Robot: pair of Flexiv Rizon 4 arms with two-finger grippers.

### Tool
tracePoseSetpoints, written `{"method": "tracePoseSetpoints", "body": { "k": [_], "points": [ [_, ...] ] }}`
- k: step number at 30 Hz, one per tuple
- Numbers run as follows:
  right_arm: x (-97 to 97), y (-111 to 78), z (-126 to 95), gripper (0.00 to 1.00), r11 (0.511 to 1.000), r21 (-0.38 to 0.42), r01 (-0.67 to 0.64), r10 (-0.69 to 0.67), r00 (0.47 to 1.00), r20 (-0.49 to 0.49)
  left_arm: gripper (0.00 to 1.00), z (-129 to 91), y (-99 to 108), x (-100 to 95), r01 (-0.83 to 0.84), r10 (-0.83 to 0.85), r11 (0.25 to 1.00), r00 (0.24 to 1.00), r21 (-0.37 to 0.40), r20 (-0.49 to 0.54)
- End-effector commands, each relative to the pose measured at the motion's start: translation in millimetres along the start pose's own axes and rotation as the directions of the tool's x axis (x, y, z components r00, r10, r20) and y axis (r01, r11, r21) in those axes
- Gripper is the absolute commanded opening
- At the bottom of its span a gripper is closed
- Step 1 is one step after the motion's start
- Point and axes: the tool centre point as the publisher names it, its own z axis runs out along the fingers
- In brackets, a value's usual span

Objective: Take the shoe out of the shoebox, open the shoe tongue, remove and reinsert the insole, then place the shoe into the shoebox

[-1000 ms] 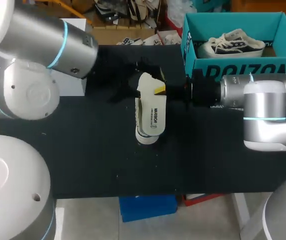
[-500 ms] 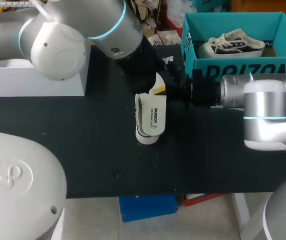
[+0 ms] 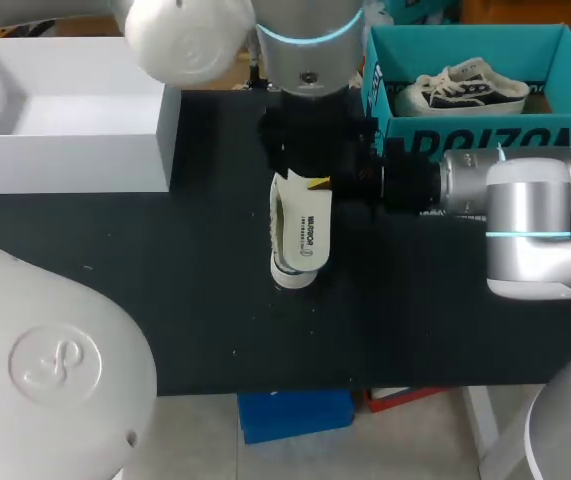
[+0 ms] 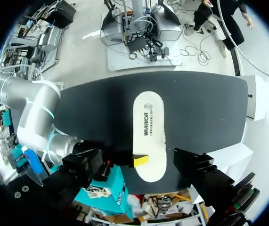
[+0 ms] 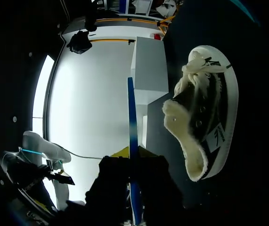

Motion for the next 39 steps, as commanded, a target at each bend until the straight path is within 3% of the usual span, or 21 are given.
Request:
{"method": "tracePoseSetpoints", "body": {
  "k": [1, 9, 30, 39],
  "points": [
    [0.1, -0.8, 0.1, 0.0, 1.0, -0.002, 0.0, 0.0, 1.0, 0.0, 1.0, 14.5, -4.5, -2.8, 0.05, -0.051, 0.999, 0.997, -0.019, -0.051],
    [0.1, -0.8, 0.1, 0.0, 1.0, -0.002, 0.0, 0.0, 1.0, 0.0, 1.0, 23.9, -7.1, -0.5, 0.081, -0.081, 0.997, 0.996, 0.002, 0.039],
    [0.1, -0.8, 0.1, 0.0, 1.0, -0.002, 0.0, 0.0, 1.0, 0.0, 1.0, 17.6, -9.0, 2.8, 0.072, -0.072, 0.997, 0.997, 0.041, 0.023],
    [0.1, -0.8, 0.1, 0.0, 1.0, -0.002, 0.0, 0.0, 1.0, 0.0, 1.0, 21.2, 12.5, 7.1, 0.074, -0.076, 0.996, 0.997, 0.058, 0.024]
  ]
}}
